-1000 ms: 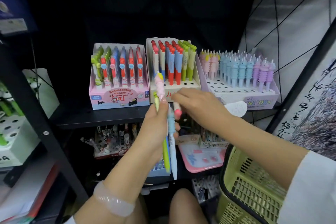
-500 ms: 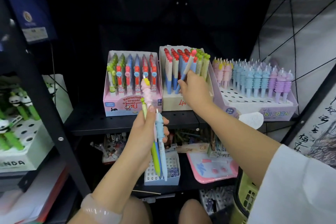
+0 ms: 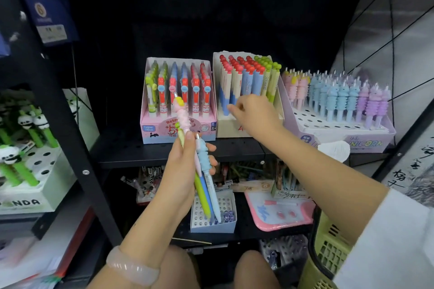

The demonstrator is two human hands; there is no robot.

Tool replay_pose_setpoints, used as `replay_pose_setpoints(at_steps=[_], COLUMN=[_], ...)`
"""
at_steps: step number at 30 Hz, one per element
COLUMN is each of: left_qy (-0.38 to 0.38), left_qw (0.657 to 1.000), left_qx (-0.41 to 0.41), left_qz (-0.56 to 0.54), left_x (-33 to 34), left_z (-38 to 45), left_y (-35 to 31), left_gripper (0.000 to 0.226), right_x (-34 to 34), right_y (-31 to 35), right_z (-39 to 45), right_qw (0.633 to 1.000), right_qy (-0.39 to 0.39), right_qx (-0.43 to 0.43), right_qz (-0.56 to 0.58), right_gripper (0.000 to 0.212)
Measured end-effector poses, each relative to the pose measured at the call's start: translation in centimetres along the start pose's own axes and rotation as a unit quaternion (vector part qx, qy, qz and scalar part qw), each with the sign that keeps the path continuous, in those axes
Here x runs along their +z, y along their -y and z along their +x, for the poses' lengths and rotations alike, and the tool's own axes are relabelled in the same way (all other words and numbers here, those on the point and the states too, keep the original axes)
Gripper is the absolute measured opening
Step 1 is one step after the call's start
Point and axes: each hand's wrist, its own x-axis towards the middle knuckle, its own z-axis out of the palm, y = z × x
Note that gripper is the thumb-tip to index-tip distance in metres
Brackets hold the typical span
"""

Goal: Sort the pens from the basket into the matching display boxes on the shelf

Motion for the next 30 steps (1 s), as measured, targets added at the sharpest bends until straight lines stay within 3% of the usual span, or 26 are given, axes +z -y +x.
replay_pose_setpoints(at_steps=[2, 4, 6, 8, 13, 16, 20, 22, 26, 30], left_qy=[0.000, -0.001, -0.006, -0.001, 0.015, 0.030, 0.025, 0.036, 0.076, 0.101], left_qw=[1.000, 1.000, 0.999, 0.997, 0.996, 0.997, 0.986, 0.983, 0.981, 0.978], left_qx=[0.007, 0.014, 0.014, 0.014, 0.013, -0.001, 0.003, 0.002, -0.004, -0.015], left_qz=[-0.007, 0.010, 0.048, 0.082, 0.082, 0.067, 0.167, 0.183, 0.176, 0.180], left_x=[0.2, 0.7, 1.3, 1.9, 4.5, 6.5, 8.7, 9.8, 12.2, 13.6], left_z=[0.2, 0.3, 0.4, 0.3, 0.9, 1.5, 2.2, 2.3, 2.7, 2.8], left_y=[0.2, 0.6, 1.0, 1.6, 2.0, 2.0, 3.3, 3.9, 4.7, 5.4], left_gripper=[0.025, 0.024, 0.025, 0.022, 0.023, 0.016, 0.008, 0.015, 0.022, 0.022], right_x=[0.1, 0.3, 0.5, 0.4, -0.5, -2.0, -5.6, -7.6, -10.4, -10.8], right_y=[0.2, 0.4, 0.1, -0.5, -2.0, -3.9, -7.6, -10.0, -15.0, -18.2], right_z=[-2.3, -4.7, -6.0, -6.5, -7.1, -6.7, -5.4, -4.7, -3.5, -2.6], right_qw=[0.980, 0.925, 0.880, 0.881, 0.876, 0.887, 0.872, 0.887, 0.907, 0.931], right_qy=[0.070, 0.186, 0.247, 0.238, 0.158, 0.028, -0.105, -0.171, -0.288, -0.274], right_qx=[-0.032, -0.026, -0.032, -0.047, -0.020, 0.014, 0.056, 0.067, 0.090, 0.114], right_qz=[0.181, 0.330, 0.404, 0.406, 0.456, 0.461, 0.475, 0.423, 0.293, 0.213], right_gripper=[0.039, 0.030, 0.012, 0.007, 0.008, 0.010, 0.009, 0.001, 0.016, 0.018])
